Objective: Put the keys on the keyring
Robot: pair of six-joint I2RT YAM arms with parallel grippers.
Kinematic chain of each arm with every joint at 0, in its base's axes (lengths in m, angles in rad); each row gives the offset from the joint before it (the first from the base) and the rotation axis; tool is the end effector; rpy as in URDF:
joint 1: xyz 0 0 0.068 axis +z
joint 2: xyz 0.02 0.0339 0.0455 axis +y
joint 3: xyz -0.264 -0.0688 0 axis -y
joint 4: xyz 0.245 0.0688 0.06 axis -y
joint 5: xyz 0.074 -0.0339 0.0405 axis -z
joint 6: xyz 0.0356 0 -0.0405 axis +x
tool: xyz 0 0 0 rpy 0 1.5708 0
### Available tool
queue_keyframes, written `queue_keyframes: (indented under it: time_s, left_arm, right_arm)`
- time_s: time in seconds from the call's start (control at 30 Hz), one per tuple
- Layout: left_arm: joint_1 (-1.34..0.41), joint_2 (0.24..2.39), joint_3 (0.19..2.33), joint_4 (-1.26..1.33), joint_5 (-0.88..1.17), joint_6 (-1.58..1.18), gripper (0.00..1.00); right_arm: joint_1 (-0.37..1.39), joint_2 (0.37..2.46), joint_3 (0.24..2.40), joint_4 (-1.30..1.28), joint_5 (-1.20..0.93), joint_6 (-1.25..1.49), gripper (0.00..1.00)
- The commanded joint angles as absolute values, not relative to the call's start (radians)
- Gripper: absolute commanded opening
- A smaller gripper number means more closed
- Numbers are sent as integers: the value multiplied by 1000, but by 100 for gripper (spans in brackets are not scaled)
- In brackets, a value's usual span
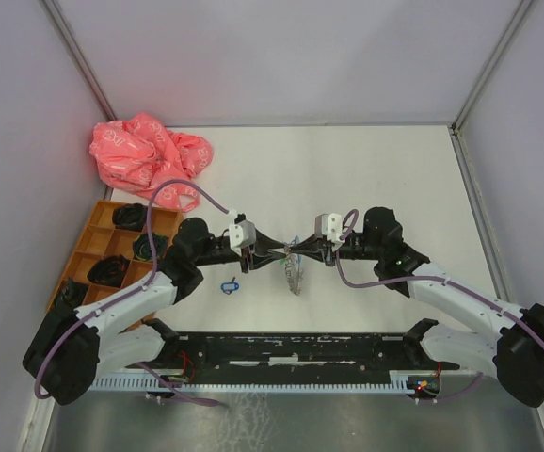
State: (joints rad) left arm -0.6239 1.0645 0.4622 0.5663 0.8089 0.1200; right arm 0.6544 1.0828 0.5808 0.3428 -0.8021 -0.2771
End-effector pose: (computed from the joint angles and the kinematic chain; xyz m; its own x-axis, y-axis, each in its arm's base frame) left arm 0.1687 -0.1531 0.2515 0.0895 0.0374 -0.9953 0.9865 0.1343 0.0938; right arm 0.1728 0.1648 0.2657 0.1488 -0.1255 -0.9809 -0.9830 0.0886 -0.1605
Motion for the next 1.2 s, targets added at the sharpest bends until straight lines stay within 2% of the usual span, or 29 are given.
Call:
queue_keyframes:
  time_s: [0.0, 0.73, 0.87, 0.97, 1.07, 1.17]
  left_arm:
    - [-626, 1094, 477, 650, 803, 63, 34]
    - [-626, 1164, 515, 684, 858, 11, 28]
    - [-626, 1166, 520, 687, 863, 6, 20]
    - [-626, 1165, 525, 669, 858, 15, 3]
    - [-626, 1146, 551, 571, 844, 65, 3]
    - [-628, 1120, 589, 446, 822, 126, 3]
  right_arm:
    - [658, 1070, 606, 415, -807, -276, 1]
    - [657, 1082, 615, 420, -820, -266, 1]
    - [657, 1084, 618, 415, -824, -264, 1]
    - [657, 1079, 627, 369, -823, -272, 1]
    - [657, 1052, 649, 264, -809, -304, 4]
    - [657, 1026, 694, 92, -775, -363, 12]
